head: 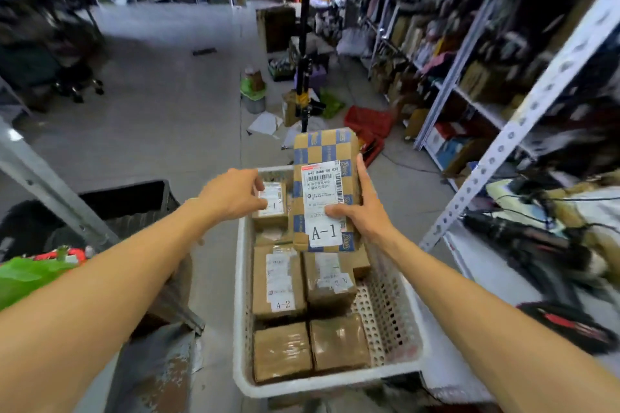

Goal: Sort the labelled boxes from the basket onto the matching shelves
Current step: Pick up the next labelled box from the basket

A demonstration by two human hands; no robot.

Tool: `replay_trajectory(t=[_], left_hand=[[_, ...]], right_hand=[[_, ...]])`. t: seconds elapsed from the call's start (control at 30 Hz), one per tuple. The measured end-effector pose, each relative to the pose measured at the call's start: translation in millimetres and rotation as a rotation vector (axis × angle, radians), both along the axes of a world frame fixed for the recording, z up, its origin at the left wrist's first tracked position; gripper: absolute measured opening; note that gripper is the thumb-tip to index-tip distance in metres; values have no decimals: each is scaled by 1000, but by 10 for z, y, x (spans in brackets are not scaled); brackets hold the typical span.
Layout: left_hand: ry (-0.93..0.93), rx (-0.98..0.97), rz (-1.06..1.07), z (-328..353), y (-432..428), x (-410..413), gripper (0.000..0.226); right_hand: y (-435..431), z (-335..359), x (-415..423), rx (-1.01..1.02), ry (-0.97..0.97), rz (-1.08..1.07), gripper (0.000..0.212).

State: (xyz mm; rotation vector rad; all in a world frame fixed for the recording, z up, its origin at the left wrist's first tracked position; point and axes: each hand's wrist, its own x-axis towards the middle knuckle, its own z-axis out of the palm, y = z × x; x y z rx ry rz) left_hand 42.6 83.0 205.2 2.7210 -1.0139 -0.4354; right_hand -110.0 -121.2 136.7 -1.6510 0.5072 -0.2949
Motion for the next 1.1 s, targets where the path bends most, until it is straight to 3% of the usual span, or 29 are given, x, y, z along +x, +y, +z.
replay_trajectory(t=[0.3, 0.57, 0.93, 1.1], left_hand=[[-115, -25, -220, 490, 104, -520, 30], [-96, -53, -357, 534, 207, -1117, 36], [-185, -55, -508, 604, 197, -2301, 28], [-168, -21, -598, 507, 143, -3015, 36]], right_hand=[[466, 583, -897, -54, -105, -201, 114], [930, 728, -1681, -71, -142, -261, 112], [1372, 851, -3209, -118, -163, -420, 112], [1539, 912, -3986, -151, -147, -508, 110]])
